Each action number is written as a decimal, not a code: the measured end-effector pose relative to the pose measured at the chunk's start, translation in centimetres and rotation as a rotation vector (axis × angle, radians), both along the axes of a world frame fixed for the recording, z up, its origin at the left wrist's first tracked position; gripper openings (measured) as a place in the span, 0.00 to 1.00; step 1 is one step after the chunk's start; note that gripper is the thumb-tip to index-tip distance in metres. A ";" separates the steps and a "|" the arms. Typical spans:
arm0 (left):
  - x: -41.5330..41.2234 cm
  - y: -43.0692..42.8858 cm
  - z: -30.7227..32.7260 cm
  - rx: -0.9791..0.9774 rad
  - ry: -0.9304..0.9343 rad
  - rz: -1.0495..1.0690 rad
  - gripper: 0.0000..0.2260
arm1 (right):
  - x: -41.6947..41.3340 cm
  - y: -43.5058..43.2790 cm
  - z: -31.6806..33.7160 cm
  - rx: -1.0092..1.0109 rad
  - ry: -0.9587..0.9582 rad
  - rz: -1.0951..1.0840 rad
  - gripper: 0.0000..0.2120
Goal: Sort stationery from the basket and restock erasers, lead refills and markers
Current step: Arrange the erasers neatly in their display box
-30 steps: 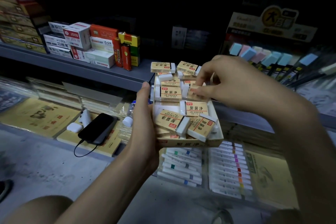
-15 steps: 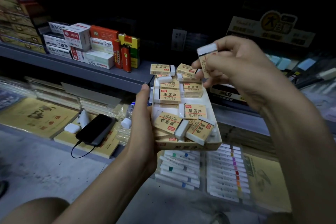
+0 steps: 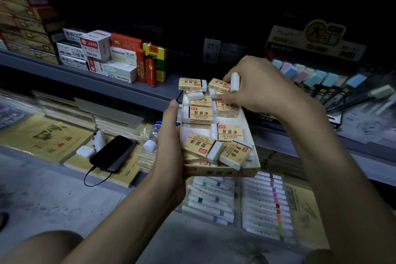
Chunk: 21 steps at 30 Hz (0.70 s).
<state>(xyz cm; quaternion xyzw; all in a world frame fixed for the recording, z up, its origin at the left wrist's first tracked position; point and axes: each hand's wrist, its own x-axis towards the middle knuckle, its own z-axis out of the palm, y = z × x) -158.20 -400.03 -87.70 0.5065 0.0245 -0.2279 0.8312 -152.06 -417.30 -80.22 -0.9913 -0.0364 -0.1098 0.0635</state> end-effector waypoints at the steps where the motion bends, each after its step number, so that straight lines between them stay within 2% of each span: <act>1: 0.0 0.0 0.0 0.001 -0.002 0.001 0.31 | 0.2 0.0 0.0 0.020 0.009 -0.003 0.14; 4: 0.0 0.1 0.0 0.011 -0.007 -0.003 0.31 | 0.2 0.0 0.2 0.061 0.047 -0.030 0.16; 8: -0.1 0.1 0.0 0.012 -0.005 -0.005 0.31 | 0.3 -0.1 0.6 0.080 0.074 -0.014 0.12; 13: 0.0 0.2 0.0 0.007 -0.007 0.000 0.30 | 0.2 -0.4 0.5 0.139 0.091 0.011 0.13; 21: 0.2 0.2 -0.1 0.004 -0.005 -0.005 0.31 | -0.3 -1.1 0.4 0.158 0.080 -0.017 0.09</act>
